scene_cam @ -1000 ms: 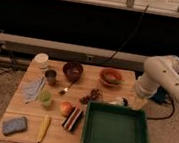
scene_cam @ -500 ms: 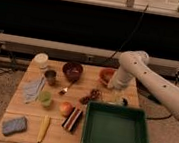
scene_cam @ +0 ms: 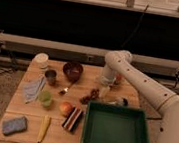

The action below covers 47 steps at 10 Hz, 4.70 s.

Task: Place grapes in plastic cup

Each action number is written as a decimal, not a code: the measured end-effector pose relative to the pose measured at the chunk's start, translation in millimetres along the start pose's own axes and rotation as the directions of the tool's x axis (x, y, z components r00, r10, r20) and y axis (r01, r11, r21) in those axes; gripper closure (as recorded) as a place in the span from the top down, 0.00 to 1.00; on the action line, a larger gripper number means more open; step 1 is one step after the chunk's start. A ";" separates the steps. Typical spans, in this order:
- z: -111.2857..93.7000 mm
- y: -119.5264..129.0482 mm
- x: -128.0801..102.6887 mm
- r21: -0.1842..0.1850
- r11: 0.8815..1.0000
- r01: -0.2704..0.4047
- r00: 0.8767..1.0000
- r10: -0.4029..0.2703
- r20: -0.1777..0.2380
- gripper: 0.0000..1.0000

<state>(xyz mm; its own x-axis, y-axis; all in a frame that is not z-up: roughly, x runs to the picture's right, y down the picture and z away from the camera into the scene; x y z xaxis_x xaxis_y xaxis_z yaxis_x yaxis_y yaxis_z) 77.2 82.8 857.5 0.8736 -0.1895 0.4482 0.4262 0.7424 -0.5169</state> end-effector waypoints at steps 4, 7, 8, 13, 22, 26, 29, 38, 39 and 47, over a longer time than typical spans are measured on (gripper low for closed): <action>28.5 -1.0 5.1 -0.019 0.996 0.083 0.997 -0.083 -0.005 0.65; 42.8 4.0 9.8 -0.029 0.994 0.105 0.993 -0.106 -0.042 0.65; 46.6 4.8 9.5 -0.037 0.993 0.108 0.992 -0.110 -0.054 0.61; 56.3 7.2 3.5 -0.060 0.994 0.093 0.994 -0.096 -0.054 0.10; -3.8 -19.7 -72.3 -0.036 0.985 0.166 0.986 -0.166 0.005 0.00; -40.4 -31.9 -121.8 -0.008 0.965 0.261 0.965 -0.261 0.034 0.00; -77.5 -29.7 -149.6 0.023 0.948 0.316 0.946 -0.317 0.060 0.00; -76.0 -33.1 -153.6 0.027 0.941 0.338 0.939 -0.339 0.056 0.00; -73.0 -39.2 -166.6 0.032 0.932 0.361 0.930 -0.362 0.061 0.00; -67.2 -57.7 -273.8 0.082 0.815 0.573 0.807 -0.579 0.118 0.00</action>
<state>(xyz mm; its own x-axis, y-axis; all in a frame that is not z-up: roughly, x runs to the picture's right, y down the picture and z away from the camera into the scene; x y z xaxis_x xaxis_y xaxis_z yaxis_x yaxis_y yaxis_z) -170.8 48.7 715.5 0.4301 -0.5068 0.7471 0.8292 0.5491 -0.1048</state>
